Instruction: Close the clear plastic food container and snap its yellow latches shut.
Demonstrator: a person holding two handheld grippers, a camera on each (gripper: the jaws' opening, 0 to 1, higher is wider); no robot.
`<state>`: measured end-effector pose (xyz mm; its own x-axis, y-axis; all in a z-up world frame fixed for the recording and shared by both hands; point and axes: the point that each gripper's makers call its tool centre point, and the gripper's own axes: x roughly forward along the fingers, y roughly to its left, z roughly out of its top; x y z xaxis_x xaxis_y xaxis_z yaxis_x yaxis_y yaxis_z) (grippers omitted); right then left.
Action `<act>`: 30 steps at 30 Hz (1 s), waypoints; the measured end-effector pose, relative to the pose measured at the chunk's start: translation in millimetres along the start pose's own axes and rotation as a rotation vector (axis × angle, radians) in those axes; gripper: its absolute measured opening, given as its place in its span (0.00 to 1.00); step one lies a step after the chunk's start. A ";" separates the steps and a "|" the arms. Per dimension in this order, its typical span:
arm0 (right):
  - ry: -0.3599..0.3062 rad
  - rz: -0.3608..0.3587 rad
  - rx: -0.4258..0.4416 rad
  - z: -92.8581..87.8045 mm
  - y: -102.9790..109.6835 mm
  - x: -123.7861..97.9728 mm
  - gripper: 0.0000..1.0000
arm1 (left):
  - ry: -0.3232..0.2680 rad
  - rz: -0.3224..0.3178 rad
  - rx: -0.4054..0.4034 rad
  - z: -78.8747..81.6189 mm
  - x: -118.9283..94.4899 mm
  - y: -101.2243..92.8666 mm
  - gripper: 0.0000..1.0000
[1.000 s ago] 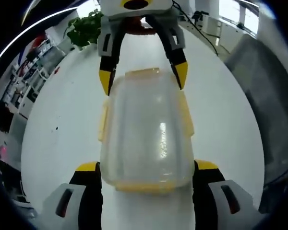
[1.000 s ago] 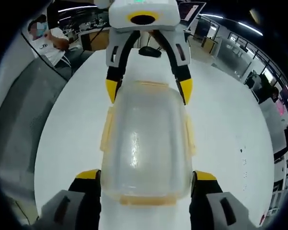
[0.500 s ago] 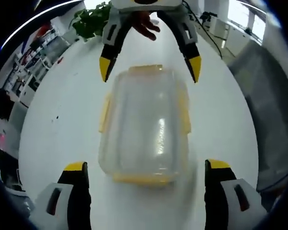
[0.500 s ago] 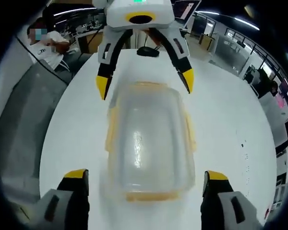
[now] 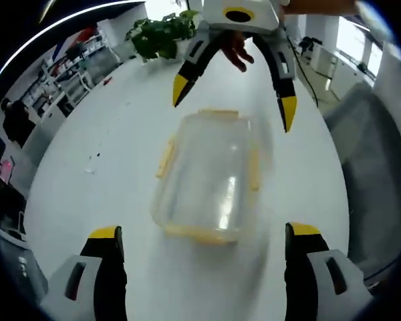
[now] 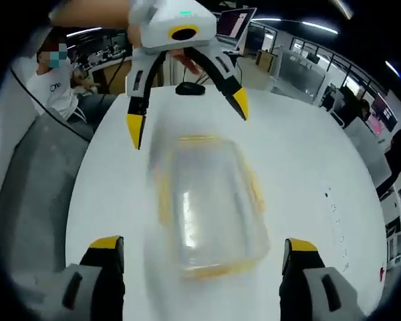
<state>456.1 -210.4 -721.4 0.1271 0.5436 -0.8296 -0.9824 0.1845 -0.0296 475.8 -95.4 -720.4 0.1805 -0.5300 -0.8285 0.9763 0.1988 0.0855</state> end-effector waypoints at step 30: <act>-0.090 -0.049 0.057 3.7 55.1 -12.5 0.99 | -0.176 0.063 -0.184 0.2 -25.2 -65.4 0.99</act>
<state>400.8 -204.1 -710.6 0.1894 0.6035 -0.7745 -0.9655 0.2580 -0.0350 407.3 -95.1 -705.0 0.2738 -0.6436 -0.7147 0.9271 0.3743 0.0181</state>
